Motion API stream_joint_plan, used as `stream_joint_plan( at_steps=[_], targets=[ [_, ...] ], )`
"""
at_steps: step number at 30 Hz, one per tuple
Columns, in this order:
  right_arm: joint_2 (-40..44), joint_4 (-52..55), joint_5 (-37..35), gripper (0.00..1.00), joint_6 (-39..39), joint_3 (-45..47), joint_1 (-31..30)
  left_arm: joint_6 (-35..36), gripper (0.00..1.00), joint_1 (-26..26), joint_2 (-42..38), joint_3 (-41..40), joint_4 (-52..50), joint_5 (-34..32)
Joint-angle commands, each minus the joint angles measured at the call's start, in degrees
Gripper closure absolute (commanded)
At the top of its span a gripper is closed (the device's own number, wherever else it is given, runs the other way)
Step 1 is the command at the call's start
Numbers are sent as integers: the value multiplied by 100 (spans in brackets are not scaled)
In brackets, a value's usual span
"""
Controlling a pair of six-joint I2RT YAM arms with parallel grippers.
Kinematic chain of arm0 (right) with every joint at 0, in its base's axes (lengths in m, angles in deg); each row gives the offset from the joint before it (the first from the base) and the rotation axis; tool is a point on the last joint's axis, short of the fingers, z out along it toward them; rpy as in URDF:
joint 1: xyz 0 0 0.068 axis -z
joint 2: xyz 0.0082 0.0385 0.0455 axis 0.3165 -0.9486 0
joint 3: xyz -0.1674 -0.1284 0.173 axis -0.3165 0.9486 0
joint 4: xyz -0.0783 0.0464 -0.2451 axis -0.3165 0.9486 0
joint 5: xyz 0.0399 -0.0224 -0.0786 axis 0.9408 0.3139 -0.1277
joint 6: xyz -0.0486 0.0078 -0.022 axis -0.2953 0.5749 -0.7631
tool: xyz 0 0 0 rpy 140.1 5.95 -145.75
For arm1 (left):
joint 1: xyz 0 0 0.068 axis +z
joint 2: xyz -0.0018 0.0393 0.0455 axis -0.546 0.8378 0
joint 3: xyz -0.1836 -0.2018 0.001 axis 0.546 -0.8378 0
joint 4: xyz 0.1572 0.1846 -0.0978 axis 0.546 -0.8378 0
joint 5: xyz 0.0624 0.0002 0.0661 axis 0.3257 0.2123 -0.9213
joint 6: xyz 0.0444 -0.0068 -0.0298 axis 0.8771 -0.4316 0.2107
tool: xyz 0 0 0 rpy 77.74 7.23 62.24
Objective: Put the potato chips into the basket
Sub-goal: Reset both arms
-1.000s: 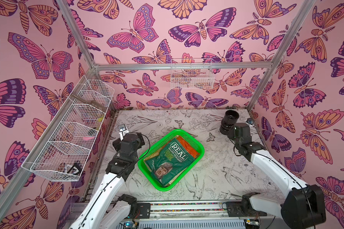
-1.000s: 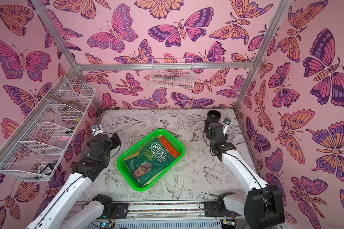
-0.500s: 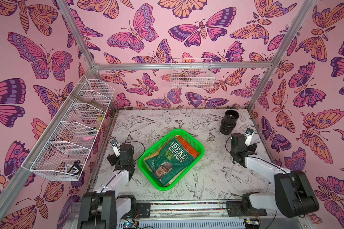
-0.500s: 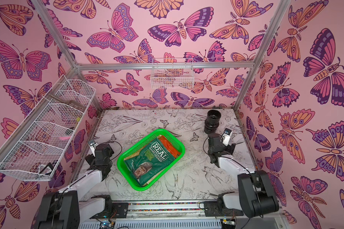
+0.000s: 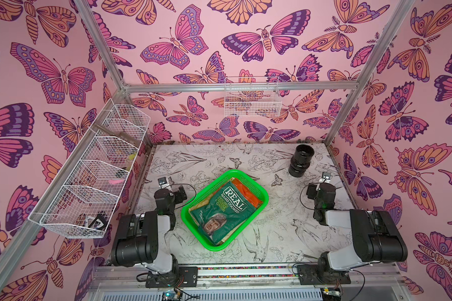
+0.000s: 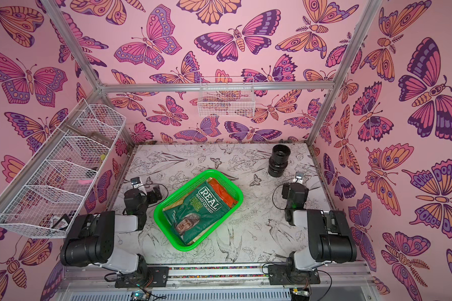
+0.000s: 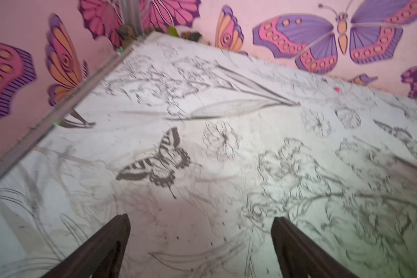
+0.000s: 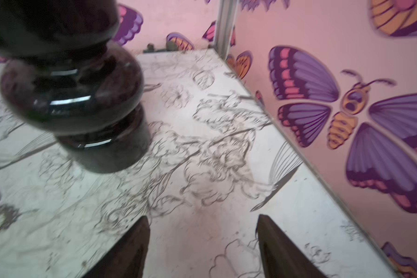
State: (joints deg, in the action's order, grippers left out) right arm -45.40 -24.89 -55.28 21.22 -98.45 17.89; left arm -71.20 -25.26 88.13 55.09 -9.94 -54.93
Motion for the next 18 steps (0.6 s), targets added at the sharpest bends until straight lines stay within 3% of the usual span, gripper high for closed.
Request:
stream_joint_plan(
  at_steps=[1, 18],
  targets=[
    [-15, -345, 521, 0, 13, 9, 47, -4, 0, 12, -29, 100, 356, -69],
    [43, -197, 702, 1, 64, -22, 144, 26, 0, -72, -32, 165, 295, -229]
  ],
)
